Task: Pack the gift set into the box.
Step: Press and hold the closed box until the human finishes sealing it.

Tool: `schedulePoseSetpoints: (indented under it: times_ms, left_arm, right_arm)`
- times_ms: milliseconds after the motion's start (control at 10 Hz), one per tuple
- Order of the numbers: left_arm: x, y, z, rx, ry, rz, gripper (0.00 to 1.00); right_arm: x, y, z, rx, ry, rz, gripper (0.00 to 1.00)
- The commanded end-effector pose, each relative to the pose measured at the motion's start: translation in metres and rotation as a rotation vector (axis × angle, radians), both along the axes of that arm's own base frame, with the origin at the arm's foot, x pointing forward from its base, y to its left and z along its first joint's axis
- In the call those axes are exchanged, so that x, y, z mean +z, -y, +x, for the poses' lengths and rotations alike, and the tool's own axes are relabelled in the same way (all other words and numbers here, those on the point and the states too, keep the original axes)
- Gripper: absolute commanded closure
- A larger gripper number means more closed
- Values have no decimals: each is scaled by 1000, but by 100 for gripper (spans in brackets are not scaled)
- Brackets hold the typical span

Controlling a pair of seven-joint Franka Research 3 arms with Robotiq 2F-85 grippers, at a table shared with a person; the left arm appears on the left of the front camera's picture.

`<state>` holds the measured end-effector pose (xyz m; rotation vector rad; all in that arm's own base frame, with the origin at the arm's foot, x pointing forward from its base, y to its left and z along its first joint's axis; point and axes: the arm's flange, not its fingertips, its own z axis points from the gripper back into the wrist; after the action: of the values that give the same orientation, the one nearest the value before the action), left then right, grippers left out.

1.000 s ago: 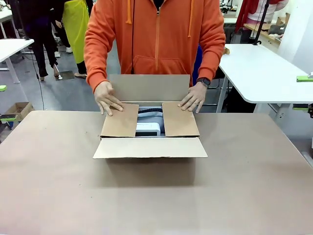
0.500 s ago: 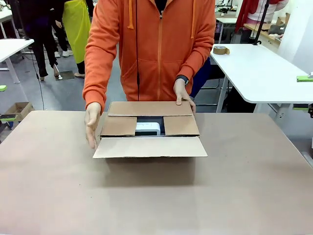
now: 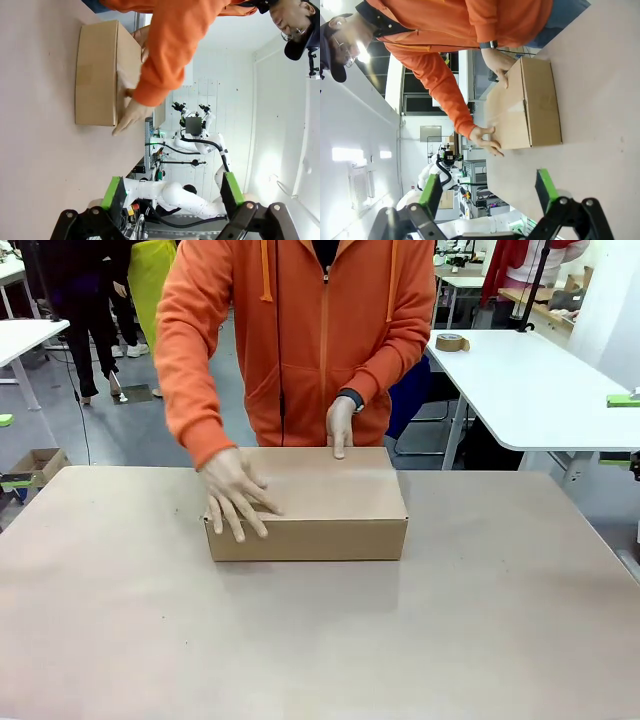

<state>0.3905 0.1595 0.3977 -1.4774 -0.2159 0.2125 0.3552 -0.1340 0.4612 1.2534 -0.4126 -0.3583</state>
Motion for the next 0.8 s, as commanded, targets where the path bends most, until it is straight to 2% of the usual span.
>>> schedulePoseSetpoints:
  times_ms: [0, 700]
  left_arm:
    - [0, 1, -3, 4, 14, 5, 0]
    - [0, 1, -3, 4, 14, 5, 0]
  right_arm:
    - [-1, -1, 2, -4, 37, 14, 0]
    - [-1, -1, 2, -4, 37, 14, 0]
